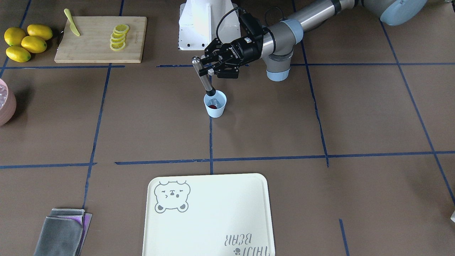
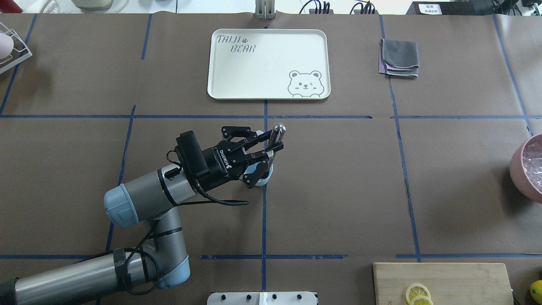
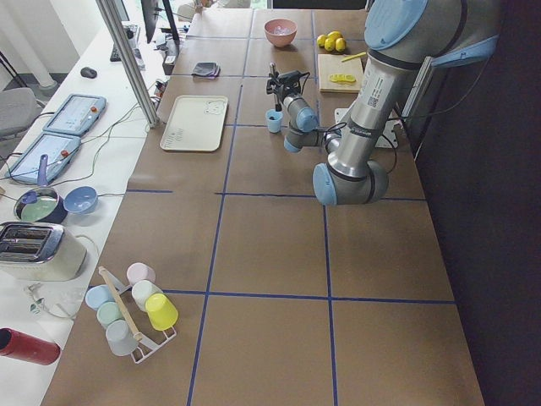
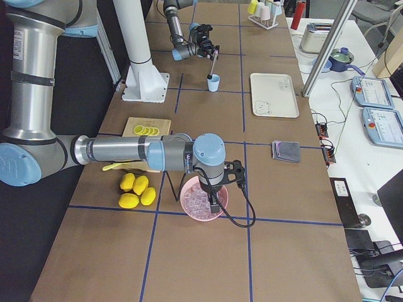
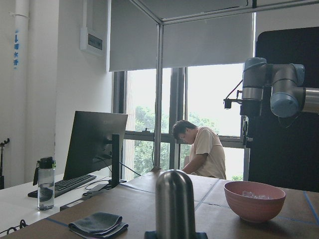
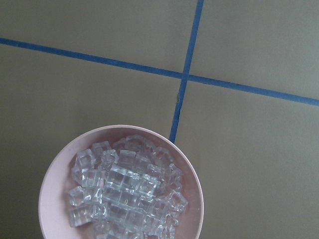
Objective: Mash ice and strawberries in cup
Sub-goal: 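Lower the metal rod into the cup and press down on the contents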
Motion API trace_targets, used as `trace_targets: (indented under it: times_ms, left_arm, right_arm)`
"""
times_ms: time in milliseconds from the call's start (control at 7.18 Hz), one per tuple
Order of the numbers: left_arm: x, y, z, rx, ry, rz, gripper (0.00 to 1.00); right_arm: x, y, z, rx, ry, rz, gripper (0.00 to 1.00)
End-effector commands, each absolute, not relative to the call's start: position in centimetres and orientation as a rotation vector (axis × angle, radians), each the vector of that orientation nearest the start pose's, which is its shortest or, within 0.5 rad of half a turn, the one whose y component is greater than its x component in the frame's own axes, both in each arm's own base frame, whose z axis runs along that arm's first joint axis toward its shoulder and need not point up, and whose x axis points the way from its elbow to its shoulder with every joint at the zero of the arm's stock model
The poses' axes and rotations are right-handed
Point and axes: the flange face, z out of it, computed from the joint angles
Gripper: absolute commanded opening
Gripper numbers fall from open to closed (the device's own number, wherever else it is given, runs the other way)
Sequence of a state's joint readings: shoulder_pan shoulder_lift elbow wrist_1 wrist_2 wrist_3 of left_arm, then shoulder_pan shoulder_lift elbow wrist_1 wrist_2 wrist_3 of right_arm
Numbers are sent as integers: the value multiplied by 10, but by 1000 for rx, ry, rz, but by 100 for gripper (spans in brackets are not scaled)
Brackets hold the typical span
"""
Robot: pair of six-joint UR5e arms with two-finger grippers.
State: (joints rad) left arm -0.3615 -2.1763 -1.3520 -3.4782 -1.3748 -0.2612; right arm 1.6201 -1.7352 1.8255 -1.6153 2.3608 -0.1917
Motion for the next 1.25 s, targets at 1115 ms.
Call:
trace_targets:
  times_ms: [1115]
  left_arm:
    - [538, -376, 258, 1713, 1381, 313, 0]
  right_arm:
    - [83, -420, 616, 131, -779, -150, 100]
